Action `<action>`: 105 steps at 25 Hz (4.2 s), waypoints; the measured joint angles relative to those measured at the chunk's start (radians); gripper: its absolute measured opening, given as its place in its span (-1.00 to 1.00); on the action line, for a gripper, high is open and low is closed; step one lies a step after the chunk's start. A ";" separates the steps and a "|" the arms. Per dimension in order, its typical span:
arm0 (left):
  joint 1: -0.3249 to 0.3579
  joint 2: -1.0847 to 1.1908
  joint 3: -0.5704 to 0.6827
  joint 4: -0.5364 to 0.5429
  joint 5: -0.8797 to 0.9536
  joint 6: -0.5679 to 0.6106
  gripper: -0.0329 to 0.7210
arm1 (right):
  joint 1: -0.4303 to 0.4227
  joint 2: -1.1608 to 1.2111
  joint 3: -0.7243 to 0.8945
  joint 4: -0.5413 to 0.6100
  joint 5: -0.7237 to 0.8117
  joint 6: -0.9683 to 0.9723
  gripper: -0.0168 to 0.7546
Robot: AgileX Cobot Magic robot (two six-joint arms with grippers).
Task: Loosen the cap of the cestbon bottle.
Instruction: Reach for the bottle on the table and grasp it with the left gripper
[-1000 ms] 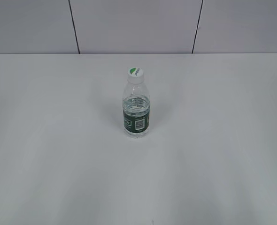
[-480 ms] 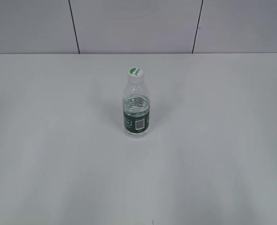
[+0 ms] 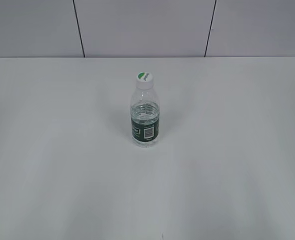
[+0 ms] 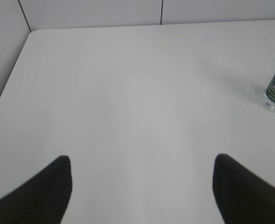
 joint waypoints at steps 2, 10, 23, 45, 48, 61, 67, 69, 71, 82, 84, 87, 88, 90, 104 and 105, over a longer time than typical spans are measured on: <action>0.000 0.000 0.000 -0.001 -0.002 0.000 0.58 | 0.000 0.000 0.000 -0.001 0.000 0.000 0.26; 0.000 0.030 -0.021 -0.001 -0.168 0.000 0.58 | 0.000 0.000 0.000 -0.001 0.000 0.000 0.25; 0.000 0.367 -0.021 0.017 -0.556 0.089 0.58 | 0.000 0.000 0.000 -0.002 0.000 0.000 0.25; 0.000 1.256 -0.021 0.006 -1.418 0.092 0.38 | 0.000 0.000 0.000 -0.003 0.000 0.000 0.25; 0.000 1.375 -0.021 0.034 -1.553 0.066 0.29 | 0.000 0.000 0.000 -0.003 0.000 0.000 0.25; 0.001 1.838 -0.023 0.454 -2.126 -0.225 0.25 | 0.000 0.000 0.000 -0.004 0.000 0.000 0.25; 0.034 1.995 -0.086 0.700 -2.239 -0.318 0.25 | 0.000 0.000 0.000 -0.005 0.000 0.000 0.25; 0.041 2.024 -0.126 0.798 -2.242 -0.347 0.25 | 0.000 0.000 0.000 -0.005 0.000 0.000 0.25; 0.042 2.049 -0.182 0.915 -2.242 -0.381 0.25 | 0.000 0.000 0.000 -0.005 0.000 0.000 0.25; 0.042 2.165 -0.505 1.475 -2.271 -0.680 0.22 | 0.000 0.000 0.000 -0.005 0.000 0.000 0.25; 0.042 2.165 -0.512 1.494 -2.272 -0.687 0.22 | 0.000 0.000 0.000 -0.005 0.000 0.000 0.25; 0.042 2.166 -0.516 1.514 -2.272 -0.689 0.20 | 0.000 0.000 0.000 -0.005 0.000 0.000 0.25; 0.042 2.166 -0.516 1.517 -2.272 -0.690 0.20 | 0.000 0.000 0.000 -0.005 0.000 0.000 0.25; 0.042 2.166 -0.516 1.517 -2.272 -0.690 0.20 | 0.000 0.000 0.000 -0.005 0.000 0.000 0.25; -0.005 2.167 -0.516 1.520 -2.272 -0.698 0.20 | 0.000 0.000 0.000 -0.005 -0.001 0.000 0.25; -0.015 2.167 -0.512 1.509 -2.272 -0.699 0.20 | 0.000 0.000 0.000 -0.005 -0.001 0.000 0.25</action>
